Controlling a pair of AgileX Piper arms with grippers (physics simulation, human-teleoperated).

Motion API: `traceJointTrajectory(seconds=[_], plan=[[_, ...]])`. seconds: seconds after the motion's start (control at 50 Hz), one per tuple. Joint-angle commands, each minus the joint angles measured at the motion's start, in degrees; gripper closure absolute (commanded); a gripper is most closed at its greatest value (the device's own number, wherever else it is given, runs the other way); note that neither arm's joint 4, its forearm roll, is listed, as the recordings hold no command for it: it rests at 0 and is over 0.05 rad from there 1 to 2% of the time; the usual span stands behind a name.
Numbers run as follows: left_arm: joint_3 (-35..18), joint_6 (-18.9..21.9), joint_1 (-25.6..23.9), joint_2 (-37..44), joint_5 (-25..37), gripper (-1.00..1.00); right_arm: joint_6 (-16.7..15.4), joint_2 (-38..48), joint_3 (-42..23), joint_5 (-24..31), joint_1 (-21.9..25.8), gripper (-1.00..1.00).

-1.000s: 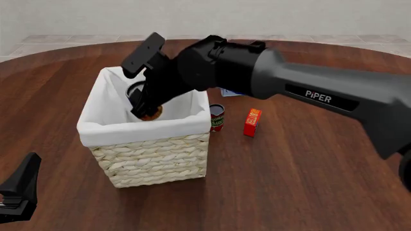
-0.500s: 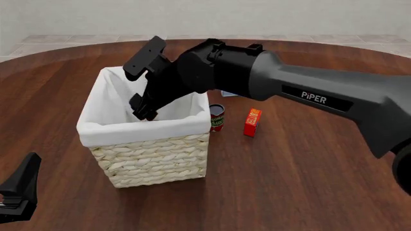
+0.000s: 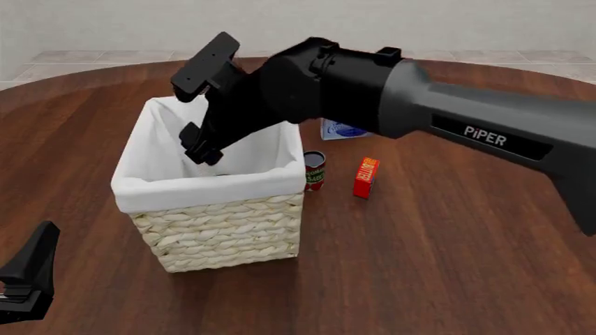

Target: Pick up the alphabet soup and put it in the basket.

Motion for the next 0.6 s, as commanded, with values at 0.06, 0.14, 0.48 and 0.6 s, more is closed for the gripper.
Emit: traceJointTrajectory(seconds=[0.06,0.14,0.48,0.6], plan=[[0.0,0.0,0.0,0.0,0.0,-1.0,-0.9,-4.8,-1.1,1.2,1.3,-1.0],[0.0,0.0,0.0,0.0,0.0,-1.0,-1.4,-6.3,-1.5,1.6,1.8,-1.0],[0.0,0.0,0.0,0.0,0.0,-1.0,-2.1,-11.7,-5.3,3.2,2.1,-1.0],[0.0,0.0,0.0,0.0,0.0,-1.0,-1.9,-13.1,-6.2,3.4,2.3,-1.0]])
